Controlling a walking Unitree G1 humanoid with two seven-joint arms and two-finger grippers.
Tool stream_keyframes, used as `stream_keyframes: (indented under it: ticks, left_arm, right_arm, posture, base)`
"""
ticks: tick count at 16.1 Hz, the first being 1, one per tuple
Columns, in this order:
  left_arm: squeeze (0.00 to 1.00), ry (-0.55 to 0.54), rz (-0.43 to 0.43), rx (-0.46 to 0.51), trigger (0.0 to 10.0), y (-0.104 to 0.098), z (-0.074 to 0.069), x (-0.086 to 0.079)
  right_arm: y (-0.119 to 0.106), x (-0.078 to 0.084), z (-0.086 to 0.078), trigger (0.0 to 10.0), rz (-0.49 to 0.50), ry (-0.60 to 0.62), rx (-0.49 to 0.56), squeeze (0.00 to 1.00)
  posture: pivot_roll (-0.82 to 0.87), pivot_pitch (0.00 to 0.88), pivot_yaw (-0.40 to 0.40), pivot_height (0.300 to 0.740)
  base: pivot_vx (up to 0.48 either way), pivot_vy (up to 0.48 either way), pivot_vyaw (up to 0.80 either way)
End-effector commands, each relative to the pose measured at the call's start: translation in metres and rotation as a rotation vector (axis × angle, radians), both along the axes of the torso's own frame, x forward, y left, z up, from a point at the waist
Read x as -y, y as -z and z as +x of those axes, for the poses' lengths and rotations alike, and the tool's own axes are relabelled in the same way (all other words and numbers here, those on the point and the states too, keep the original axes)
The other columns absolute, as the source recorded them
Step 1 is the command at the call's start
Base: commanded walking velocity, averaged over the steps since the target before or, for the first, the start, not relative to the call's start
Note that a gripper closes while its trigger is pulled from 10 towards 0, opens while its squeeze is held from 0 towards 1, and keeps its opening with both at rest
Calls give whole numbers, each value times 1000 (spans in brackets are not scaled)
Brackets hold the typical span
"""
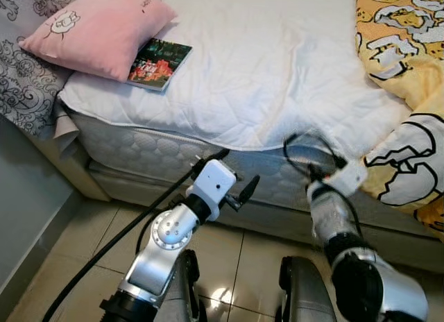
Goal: Clean up the room
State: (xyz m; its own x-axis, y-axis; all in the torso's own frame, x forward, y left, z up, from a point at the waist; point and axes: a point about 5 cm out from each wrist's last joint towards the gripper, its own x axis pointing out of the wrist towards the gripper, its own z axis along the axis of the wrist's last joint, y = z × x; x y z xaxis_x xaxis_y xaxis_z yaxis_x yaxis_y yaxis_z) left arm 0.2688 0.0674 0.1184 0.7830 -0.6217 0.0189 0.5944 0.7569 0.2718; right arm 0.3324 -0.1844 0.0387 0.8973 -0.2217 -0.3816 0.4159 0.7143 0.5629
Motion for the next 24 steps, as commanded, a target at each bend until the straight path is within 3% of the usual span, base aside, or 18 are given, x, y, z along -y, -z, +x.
stream_keyframes:
  ticks: [1, 2, 4, 6, 7, 8, 16, 20, 24]
  left_arm:
    - [0, 5, -14, 4, 10000, -5, 2, -1]
    - [0, 6, -11, 2, 10000, -4, 2, -2]
    - [0, 5, -4, -3, 10000, -4, 1, -3]
    - [0, 5, 10, -3, 10000, -2, -1, -4]
    - [0, 6, 9, -5, 10000, -1, -1, -4]
    - [0, 6, 9, -7, 10000, -1, -1, -3]
    - [0, 33, 18, 1, 10000, -1, -4, 0]
    - [0, 36, 31, 7, 10000, -1, -4, -1]
    - [0, 47, 43, 12, 10000, 1, -6, -1]
  right_arm:
    - [4, -3, -2, 0, -20, -22, -25, 27]
    - [7, -2, -5, 0, -27, -25, -34, 27]
    - [-8, -14, 5, 0, -128, -137, 59, 0]
    - [-24, -37, 15, 10000, -218, -274, 151, 0]
    - [-23, -40, 14, 10000, -195, -275, 144, 0]
    - [-19, -39, 13, 10000, -156, -251, 120, 1000]
    - [-20, -21, 11, 10000, -14, -105, 150, 1000]
    - [-28, -13, 14, 10000, -34, -76, 185, 1000]
    - [-38, -17, 19, 10000, -73, -114, 246, 1000]
  posture:
    - [2, 66, 74, 595]
    - [4, 67, 74, 595]
    - [4, 69, 75, 595]
    - [3, 69, 75, 595]
    - [0, 69, 71, 595]
    - [1, 70, 71, 595]
    - [2, 72, 74, 595]
    - [1, 68, 74, 595]
    - [1, 59, 80, 595]
  base:
    - [0, 0, 0]
    - [0, 0, 0]
    - [0, 0, 0]
    - [0, 0, 0]
    - [0, 0, 0]
    - [0, 0, 0]
    - [0, 0, 0]
    - [0, 0, 0]
    - [0, 0, 0]
